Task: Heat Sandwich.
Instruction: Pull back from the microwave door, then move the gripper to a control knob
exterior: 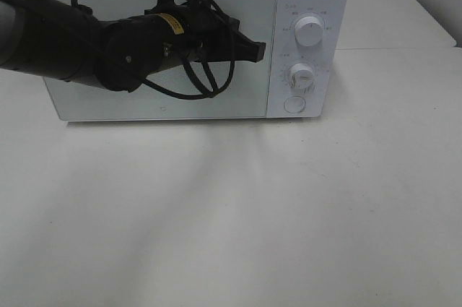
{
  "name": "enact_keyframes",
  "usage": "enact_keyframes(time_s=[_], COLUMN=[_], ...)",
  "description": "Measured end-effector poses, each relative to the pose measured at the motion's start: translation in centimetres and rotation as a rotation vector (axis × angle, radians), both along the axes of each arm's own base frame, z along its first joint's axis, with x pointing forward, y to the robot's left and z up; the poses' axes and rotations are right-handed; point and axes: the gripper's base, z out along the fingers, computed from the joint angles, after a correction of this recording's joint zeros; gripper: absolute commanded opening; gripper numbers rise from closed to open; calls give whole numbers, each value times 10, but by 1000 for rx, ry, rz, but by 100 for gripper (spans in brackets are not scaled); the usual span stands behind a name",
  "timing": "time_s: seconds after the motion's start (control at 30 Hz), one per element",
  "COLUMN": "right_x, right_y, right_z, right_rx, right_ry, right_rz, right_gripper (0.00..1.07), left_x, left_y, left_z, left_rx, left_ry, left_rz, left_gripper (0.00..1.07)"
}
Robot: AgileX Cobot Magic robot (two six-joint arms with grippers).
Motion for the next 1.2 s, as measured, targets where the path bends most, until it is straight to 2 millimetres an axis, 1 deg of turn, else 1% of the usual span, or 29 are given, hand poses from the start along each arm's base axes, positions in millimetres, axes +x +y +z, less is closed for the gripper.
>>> enact_keyframes(time_s=[0.2,0.27,0.33,0.43,0.47,0.5,0.53,0.6,0.63,0.67,0.7,0.73,0.77,0.8,0.83,0.87,0.93,0.97,1.07,1.1,1.2], right_x=[0,0,0,0,0,0,0,0,0,0,0,0,0,0,0,0,0,0,0,0,0], right_y=[0,0,0,0,0,0,0,0,0,0,0,0,0,0,0,0,0,0,0,0,0], right_z=[0,0,0,0,0,0,0,0,0,0,0,0,0,0,0,0,0,0,0,0,0], right_rx=[0,0,0,0,0,0,0,0,0,0,0,0,0,0,0,0,0,0,0,0,0], right_ry=[0,0,0,0,0,0,0,0,0,0,0,0,0,0,0,0,0,0,0,0,0], right_rz=[0,0,0,0,0,0,0,0,0,0,0,0,0,0,0,0,0,0,0,0,0], right_gripper=[75,75,75,75,75,75,75,75,75,75,75,75,75,75,75,75,75,75,75,75,75], left_x=[-3,-7,-9,-23,-28,-28,-36,-43,-43,-47,-53,-56,-59,-59,-63,-66,-70,-70,-79,-79,-89], left_y=[2,7,10,20,22,22,26,30,30,33,37,38,40,40,41,42,43,43,47,47,52], left_z=[9,14,15,13,13,13,11,10,10,9,10,10,10,10,10,10,11,11,10,10,5], left_rx=[-12,-17,-17,-2,4,4,14,27,27,35,53,65,79,79,105,116,136,136,194,194,285], left_ry=[34,39,41,66,73,73,86,103,103,118,150,173,199,199,248,271,312,312,403,403,509], left_rz=[10,16,17,19,15,15,10,5,5,2,-6,-12,-19,-19,-33,-39,-50,-50,-80,-80,-120], left_gripper=[0,0,0,0,0,0,0,0,0,4,21,36,54,54,72,102,100,100,98,98,98])
